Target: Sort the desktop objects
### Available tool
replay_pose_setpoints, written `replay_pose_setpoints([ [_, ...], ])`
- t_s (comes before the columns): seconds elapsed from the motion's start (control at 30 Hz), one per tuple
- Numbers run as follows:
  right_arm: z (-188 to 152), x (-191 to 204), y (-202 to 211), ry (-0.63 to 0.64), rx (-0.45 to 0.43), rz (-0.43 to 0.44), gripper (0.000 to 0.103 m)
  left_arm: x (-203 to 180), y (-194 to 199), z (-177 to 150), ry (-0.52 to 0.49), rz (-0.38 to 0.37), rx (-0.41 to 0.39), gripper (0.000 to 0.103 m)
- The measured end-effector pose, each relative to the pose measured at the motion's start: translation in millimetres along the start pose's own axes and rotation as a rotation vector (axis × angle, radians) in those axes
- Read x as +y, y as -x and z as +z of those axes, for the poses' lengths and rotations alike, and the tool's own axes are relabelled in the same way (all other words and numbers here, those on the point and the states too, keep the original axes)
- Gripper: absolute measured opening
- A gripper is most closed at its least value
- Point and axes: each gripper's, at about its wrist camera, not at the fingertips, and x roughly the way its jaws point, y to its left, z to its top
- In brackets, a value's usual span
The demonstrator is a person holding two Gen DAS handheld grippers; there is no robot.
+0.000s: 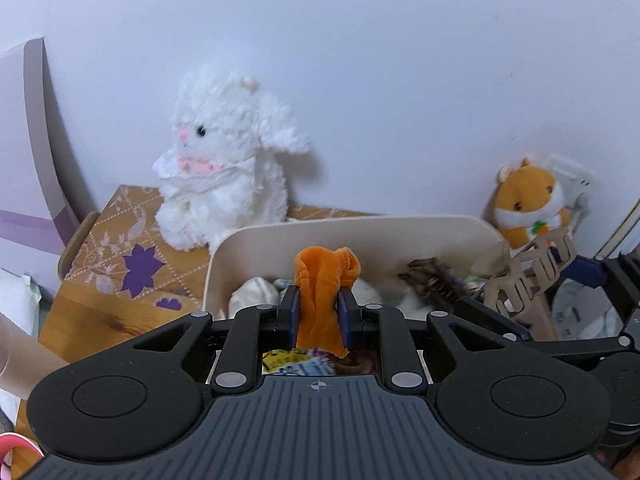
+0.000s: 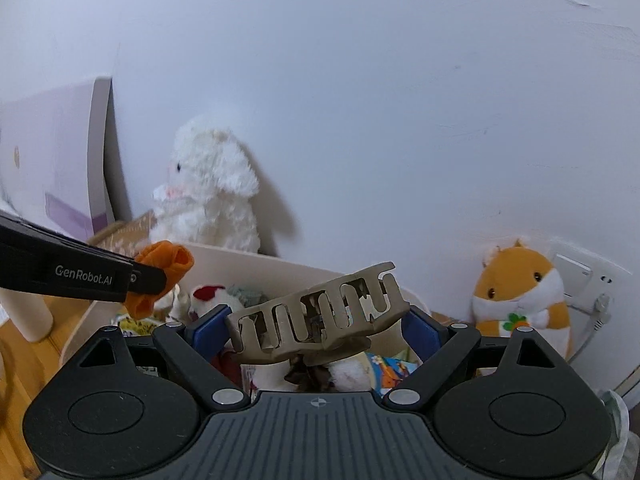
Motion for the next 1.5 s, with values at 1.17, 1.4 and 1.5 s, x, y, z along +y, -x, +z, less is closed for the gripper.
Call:
replay_pose_setpoints([
  [1.17,-9,3,6,0.130,0.034,0.056,0.103,-4,1,-9,0.024,0.146,0.031,0.074],
  [1.4,-6,-7,23,0.080,0.052,0.078,0.103,-6,23,-10,0.056,0.160,0.015,0.076],
  [1.5,-7,-15,33,0.010,0.068,0.080,0.103,-9,33,-9,0.048,0.144,0.022,0.078],
])
